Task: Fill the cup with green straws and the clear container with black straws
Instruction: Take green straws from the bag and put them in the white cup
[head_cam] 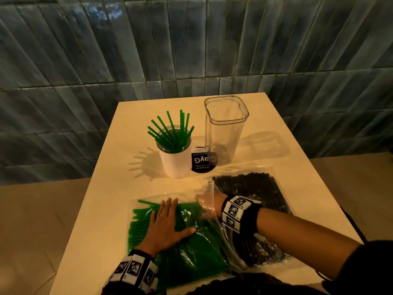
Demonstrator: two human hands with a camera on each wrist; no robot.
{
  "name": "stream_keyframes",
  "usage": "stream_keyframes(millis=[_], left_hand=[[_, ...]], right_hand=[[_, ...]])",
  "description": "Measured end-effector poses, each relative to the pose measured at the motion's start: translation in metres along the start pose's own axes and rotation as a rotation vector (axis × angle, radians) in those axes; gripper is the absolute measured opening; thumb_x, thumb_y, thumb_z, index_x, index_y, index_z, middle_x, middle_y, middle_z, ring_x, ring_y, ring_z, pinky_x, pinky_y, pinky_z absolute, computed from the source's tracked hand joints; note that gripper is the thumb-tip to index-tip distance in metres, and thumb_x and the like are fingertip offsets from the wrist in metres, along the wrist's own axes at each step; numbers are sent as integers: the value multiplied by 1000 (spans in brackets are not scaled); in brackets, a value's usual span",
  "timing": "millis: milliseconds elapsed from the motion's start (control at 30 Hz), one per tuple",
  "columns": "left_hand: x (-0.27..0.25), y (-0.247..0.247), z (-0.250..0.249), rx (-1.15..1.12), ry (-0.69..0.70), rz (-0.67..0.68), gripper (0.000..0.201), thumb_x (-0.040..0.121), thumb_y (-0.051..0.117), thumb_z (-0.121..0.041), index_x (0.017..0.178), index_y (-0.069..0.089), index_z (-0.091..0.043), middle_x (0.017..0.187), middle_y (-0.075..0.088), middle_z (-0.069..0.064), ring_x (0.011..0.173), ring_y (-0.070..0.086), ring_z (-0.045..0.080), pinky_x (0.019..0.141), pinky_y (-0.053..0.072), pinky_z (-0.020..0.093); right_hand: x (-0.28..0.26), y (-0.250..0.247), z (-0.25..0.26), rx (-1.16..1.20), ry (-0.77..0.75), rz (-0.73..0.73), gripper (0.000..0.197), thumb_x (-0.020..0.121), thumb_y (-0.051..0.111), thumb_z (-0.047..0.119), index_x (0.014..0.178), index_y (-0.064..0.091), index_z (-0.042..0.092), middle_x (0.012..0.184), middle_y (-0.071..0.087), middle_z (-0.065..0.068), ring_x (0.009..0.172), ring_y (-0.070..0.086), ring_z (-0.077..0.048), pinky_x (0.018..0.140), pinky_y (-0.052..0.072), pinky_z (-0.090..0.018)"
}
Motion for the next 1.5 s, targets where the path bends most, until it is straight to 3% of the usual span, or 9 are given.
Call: stream_keyframes(millis=[233,433,800,900,1033,1133,1267,1367,1500], left_hand=[[3,-5,3,18,-8,-25,139,34,0,-101,147,-14,-23,157,-14,5,143,-14,21,114,-7,47],[6,-7,5,19,-32,6,142,30,-3,-101,148,-13,-23,157,-14,6,143,-14,23,113,-5,49],[13,-7,2,28,-64,79,150,22,-4,-102,149,-10,-21,156,-17,8,143,-15,26,113,-4,52],[10,-12,-2,-6,-88,89,141,35,12,-102,147,-15,-23,155,-18,11,143,-14,28,115,-1,55],[0,-45,-38,-107,151,-426,126,55,43,-92,146,-16,-27,156,-16,10,143,-13,27,115,0,51],[-7,-71,-78,63,500,-715,109,69,49,-80,149,5,-21,155,15,15,144,10,28,115,8,51],[-12,-94,-97,117,459,-554,38,86,55,-47,117,56,-25,103,68,-3,94,62,14,97,46,33],[-9,-97,-78,-86,351,-575,12,87,60,-31,85,67,-21,66,60,-9,60,53,9,62,42,24],[-3,-101,-64,-402,310,-624,12,77,67,-25,67,69,-18,57,64,-2,51,58,13,53,45,27]], right_hand=[[-34,-9,-18,-29,-54,-61,30,94,48,31,111,56,7,108,62,-13,97,62,-30,84,53,-40],[-82,-15,-60,-116,101,-1,29,95,40,25,121,45,11,104,61,-16,91,61,-30,70,41,-31],[-187,-57,-143,-221,457,62,37,97,34,25,133,36,20,119,57,-9,103,58,-23,85,45,-30],[-203,-81,-147,-269,504,-32,34,95,36,27,128,42,23,113,60,-4,97,61,-19,88,50,-33],[-195,-99,-106,-322,454,-19,42,96,35,24,137,30,24,115,58,-6,100,60,-22,85,50,-35],[-172,-103,-54,-319,302,-61,45,95,39,25,138,29,25,118,56,-9,104,58,-27,78,43,-32],[-147,-117,-1,-280,68,-216,32,95,43,32,125,42,24,108,61,-7,94,60,-27,73,42,-33],[-145,-138,5,-201,7,-338,48,83,52,61,117,45,28,108,59,5,93,57,-16,73,42,-28],[-141,-158,10,334,-105,-548,66,69,53,70,124,47,33,111,53,17,96,54,3,88,51,-25]])
Point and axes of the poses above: each hand's wrist, its own x-axis towards the middle knuckle, its own y-axis out of the palm, z = x × y, the point moved 3 cm from there along x, towards the middle knuckle
